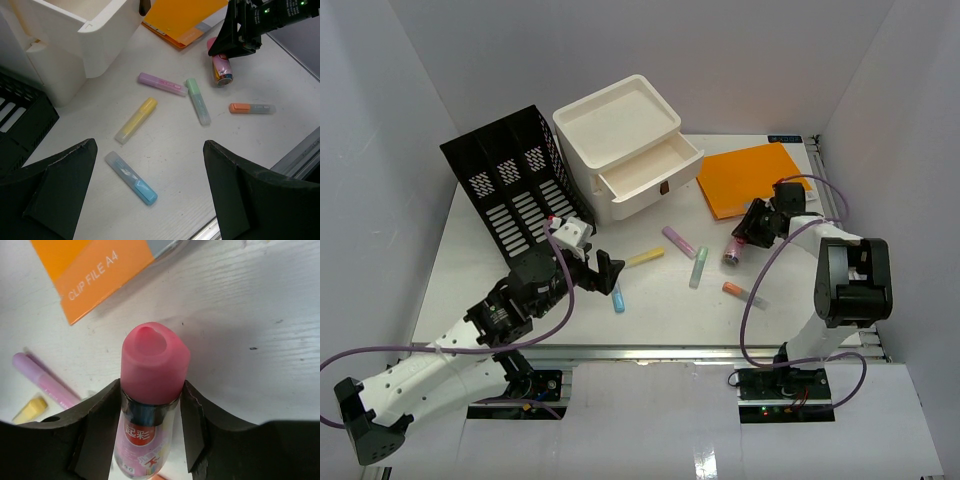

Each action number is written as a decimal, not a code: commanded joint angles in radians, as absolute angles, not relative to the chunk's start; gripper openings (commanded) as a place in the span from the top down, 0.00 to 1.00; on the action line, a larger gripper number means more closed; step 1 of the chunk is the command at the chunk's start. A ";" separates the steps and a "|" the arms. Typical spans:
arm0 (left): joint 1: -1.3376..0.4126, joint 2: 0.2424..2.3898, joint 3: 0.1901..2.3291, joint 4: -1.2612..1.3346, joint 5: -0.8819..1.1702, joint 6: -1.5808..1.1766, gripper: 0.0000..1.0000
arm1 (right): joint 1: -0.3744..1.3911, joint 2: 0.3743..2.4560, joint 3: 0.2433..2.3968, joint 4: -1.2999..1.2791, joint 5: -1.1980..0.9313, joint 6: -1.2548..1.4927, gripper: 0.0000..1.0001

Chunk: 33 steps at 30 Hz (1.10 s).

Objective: Organize the desk

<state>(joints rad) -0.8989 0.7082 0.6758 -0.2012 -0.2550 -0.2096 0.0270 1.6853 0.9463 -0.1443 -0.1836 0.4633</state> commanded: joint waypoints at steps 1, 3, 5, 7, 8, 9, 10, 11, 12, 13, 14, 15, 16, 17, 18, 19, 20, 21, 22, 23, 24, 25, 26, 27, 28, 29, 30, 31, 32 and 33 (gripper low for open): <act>-0.899 0.676 0.669 -0.192 -0.265 -0.209 0.02 | -0.020 1.545 0.980 -0.128 -0.348 0.379 0.87; -0.898 0.673 0.669 -0.190 -0.263 -0.209 0.02 | -0.016 1.487 1.020 -0.120 -0.484 0.285 0.90; -0.899 0.669 0.669 -0.190 -0.263 -0.209 0.02 | 0.002 1.447 1.053 -0.125 -0.546 0.220 0.91; -0.898 0.664 0.669 -0.190 -0.264 -0.211 0.02 | 0.059 1.403 1.151 -0.153 -0.554 0.025 0.92; -0.899 0.662 0.667 -0.190 -0.266 -0.210 0.02 | 0.098 1.384 1.177 -0.153 -0.561 -0.037 0.92; -0.899 0.659 0.667 -0.189 -0.267 -0.210 0.02 | 0.134 1.365 1.214 -0.159 -0.538 -0.106 0.92; -0.898 0.657 0.667 -0.189 -0.269 -0.210 0.02 | 0.178 1.357 1.264 -0.174 -0.525 -0.182 0.92; -0.898 0.657 0.667 -0.189 -0.273 -0.210 0.02 | 0.218 1.358 1.314 -0.190 -0.515 -0.246 0.92; -0.899 0.656 0.665 -0.189 -0.276 -0.210 0.02 | 0.248 1.367 1.356 -0.202 -0.489 -0.285 0.92; -0.898 0.655 0.664 -0.190 -0.278 -0.211 0.02 | 0.277 1.384 1.400 -0.213 -0.455 -0.323 0.92; -0.898 0.653 0.664 -0.189 -0.281 -0.212 0.02 | 0.310 1.405 1.453 -0.227 -0.437 -0.364 0.92; -0.899 0.653 0.663 -0.189 -0.285 -0.212 0.02 | 0.348 1.433 1.523 -0.243 -0.414 -0.411 0.92; -0.898 0.651 0.662 -0.188 -0.289 -0.211 0.02 | 0.373 1.460 1.579 -0.250 -0.395 -0.444 0.92; -0.897 0.648 0.660 -0.187 -0.294 -0.210 0.02 | 0.401 1.484 1.625 -0.253 -0.380 -0.474 0.92; -0.898 0.646 0.658 -0.187 -0.301 -0.209 0.02 | 0.426 1.511 1.671 -0.253 -0.359 -0.514 0.92; -0.899 0.643 0.656 -0.187 -0.308 -0.208 0.02 | 0.443 1.542 1.715 -0.252 -0.332 -0.564 0.92; -0.899 0.642 0.654 -0.186 -0.313 -0.207 0.02 | 0.462 1.564 1.740 -0.249 -0.309 -0.606 0.92; -0.899 0.639 0.652 -0.185 -0.317 -0.205 0.02 | 0.492 1.581 1.761 -0.246 -0.289 -0.667 0.91; -0.899 0.638 0.651 -0.183 -0.321 -0.203 0.02 | 0.523 1.603 1.772 -0.236 -0.258 -0.713 0.91; -0.899 0.638 0.648 -0.181 -0.324 -0.202 0.02 | 0.548 1.630 1.779 -0.223 -0.220 -0.752 0.90; -0.899 0.638 0.646 -0.179 -0.325 -0.198 0.02 | 0.563 1.659 1.789 -0.209 -0.182 -0.809 0.89; -0.899 0.640 0.646 -0.179 -0.325 -0.198 0.02 | 0.579 1.677 1.789 -0.208 -0.162 -0.812 0.89; -0.899 0.641 0.646 -0.176 -0.328 -0.196 0.02 | 0.606 1.693 1.802 -0.187 -0.141 -0.871 0.88; -0.897 0.641 0.644 -0.176 -0.330 -0.196 0.02 | 0.615 1.712 1.810 -0.177 -0.126 -0.893 0.88; -0.899 0.643 0.644 -0.178 -0.331 -0.193 0.02 | 0.618 1.748 1.839 -0.172 -0.111 -0.914 0.88; -0.899 0.643 0.644 -0.178 -0.337 -0.191 0.02 | 0.620 1.771 1.859 -0.170 -0.107 -0.920 0.88; -0.899 0.644 0.644 -0.178 -0.343 -0.189 0.02 | 0.623 1.793 1.879 -0.167 -0.103 -0.926 0.87; -0.899 0.644 0.644 -0.178 -0.344 -0.188 0.02 | 0.623 1.801 1.879 -0.167 -0.101 -0.937 0.86; -0.899 0.644 0.644 -0.179 -0.346 -0.187 0.02 | 0.623 1.809 1.878 -0.166 -0.100 -0.948 0.85; -0.899 0.644 0.644 -0.179 -0.347 -0.186 0.02 | 0.623 1.816 1.876 -0.166 -0.098 -0.960 0.84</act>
<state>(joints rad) -0.8989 0.6514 0.6468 -0.1940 -0.3213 -0.2013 0.6329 1.8211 1.7972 -0.2374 -0.1614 -0.8462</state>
